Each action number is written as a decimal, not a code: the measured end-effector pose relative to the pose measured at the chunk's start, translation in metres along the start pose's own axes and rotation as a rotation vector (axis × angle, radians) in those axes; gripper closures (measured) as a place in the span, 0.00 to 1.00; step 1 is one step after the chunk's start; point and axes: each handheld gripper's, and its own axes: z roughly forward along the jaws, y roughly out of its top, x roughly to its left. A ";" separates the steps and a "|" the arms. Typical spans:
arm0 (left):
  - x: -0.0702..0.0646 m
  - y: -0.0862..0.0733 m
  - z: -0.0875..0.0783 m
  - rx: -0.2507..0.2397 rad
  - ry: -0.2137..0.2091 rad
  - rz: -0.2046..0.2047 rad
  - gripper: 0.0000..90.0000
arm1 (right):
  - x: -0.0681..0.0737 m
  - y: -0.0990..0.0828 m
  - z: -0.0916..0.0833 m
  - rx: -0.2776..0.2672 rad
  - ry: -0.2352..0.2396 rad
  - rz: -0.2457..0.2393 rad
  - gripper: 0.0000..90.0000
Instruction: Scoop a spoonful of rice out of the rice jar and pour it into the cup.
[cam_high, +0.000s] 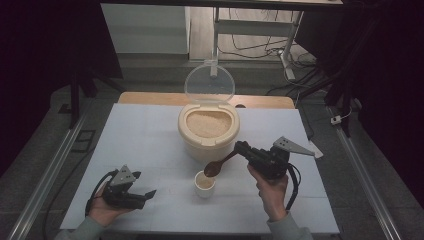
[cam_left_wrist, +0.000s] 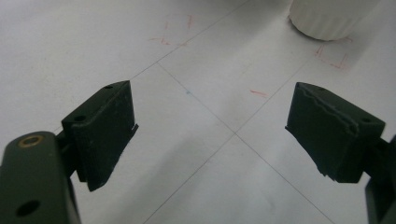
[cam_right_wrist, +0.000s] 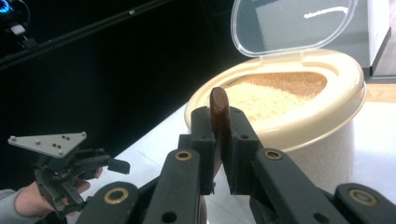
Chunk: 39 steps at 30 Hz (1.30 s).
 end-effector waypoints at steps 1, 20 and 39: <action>0.000 0.000 0.000 -0.001 0.000 0.001 0.17 | 0.000 0.000 -0.001 -0.006 0.005 -0.001 0.93; 0.002 -0.001 0.000 -0.010 0.008 -0.009 0.16 | -0.016 0.029 -0.051 -0.070 -0.038 -0.088 0.93; 0.003 -0.001 0.000 -0.010 0.010 -0.005 0.17 | -0.015 0.026 -0.041 0.171 0.043 -0.123 0.93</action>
